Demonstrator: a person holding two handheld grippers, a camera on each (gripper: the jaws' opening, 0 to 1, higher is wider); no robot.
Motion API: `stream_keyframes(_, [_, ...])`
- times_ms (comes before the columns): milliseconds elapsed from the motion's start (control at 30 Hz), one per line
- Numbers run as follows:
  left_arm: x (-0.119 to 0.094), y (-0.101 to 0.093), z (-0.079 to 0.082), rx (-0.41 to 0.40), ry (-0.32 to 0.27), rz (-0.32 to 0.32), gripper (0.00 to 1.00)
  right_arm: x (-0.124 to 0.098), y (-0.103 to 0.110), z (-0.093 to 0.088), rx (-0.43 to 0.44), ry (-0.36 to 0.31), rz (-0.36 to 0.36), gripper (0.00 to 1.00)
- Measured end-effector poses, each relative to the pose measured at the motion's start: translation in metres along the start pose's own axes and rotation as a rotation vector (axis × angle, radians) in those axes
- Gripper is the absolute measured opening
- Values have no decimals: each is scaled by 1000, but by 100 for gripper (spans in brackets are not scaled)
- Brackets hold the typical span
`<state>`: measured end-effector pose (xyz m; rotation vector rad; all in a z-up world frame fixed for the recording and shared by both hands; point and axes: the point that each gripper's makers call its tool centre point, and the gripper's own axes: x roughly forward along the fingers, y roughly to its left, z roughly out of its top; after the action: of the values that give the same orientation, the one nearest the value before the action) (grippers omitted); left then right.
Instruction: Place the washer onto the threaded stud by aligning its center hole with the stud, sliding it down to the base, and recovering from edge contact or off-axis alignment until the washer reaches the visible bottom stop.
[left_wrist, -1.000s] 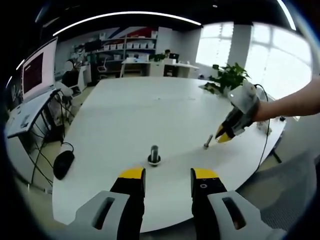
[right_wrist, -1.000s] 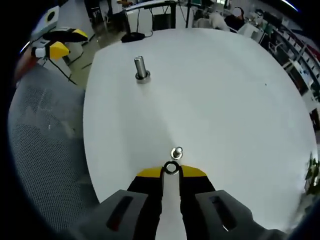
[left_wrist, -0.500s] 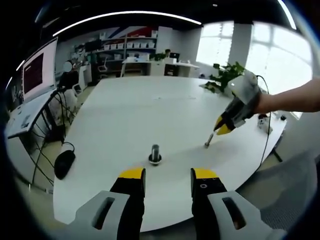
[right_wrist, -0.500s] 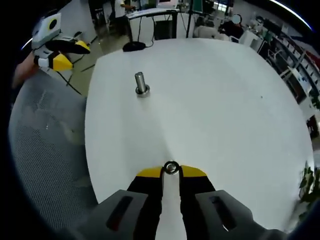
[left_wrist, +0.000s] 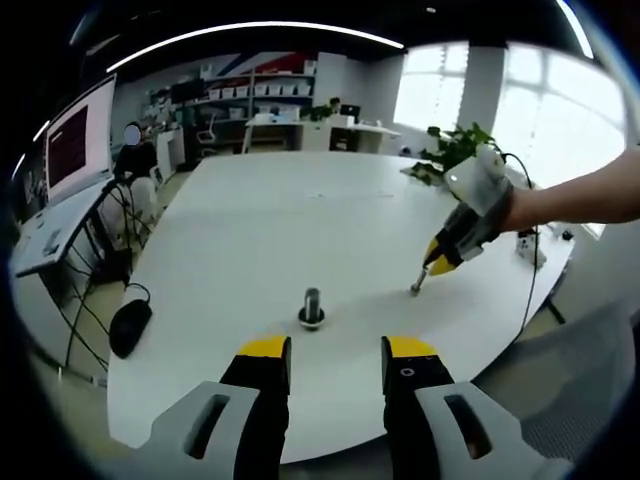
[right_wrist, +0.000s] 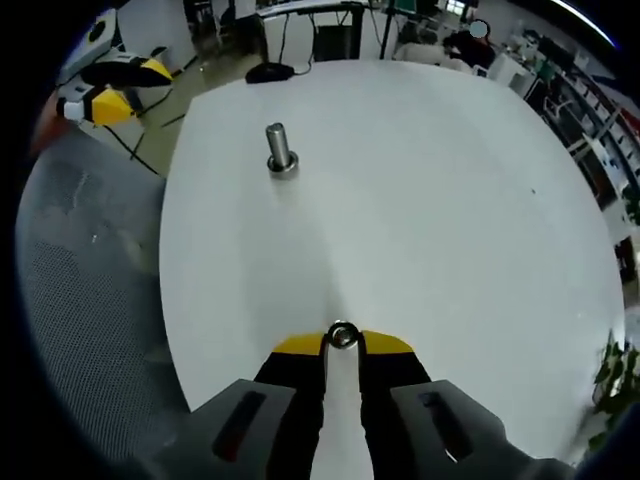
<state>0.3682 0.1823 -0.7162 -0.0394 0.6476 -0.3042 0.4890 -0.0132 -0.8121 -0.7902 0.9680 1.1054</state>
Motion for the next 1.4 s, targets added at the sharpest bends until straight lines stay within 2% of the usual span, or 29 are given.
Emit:
stream_keyframes(567, [0,-2,-1,0,5,-7,34,32,3,-14,19,63,23,13])
stream_keyframes(867, [1,-2,-4,0,16,-7,34,39,5,-19,15,83,25,13])
stream_keyframes(1167, [2,-3,-4,4,20,-13,34,40,5,-17,-5,90,17,14])
stream_keyframes(1300, [2,-2,-5,3,22,-9,34,38,6,-18,39,85,31,15])
stream_keyframes(1400, [2,-4,-5,7,24,-15,34,35,5,-16,105,42,43,16])
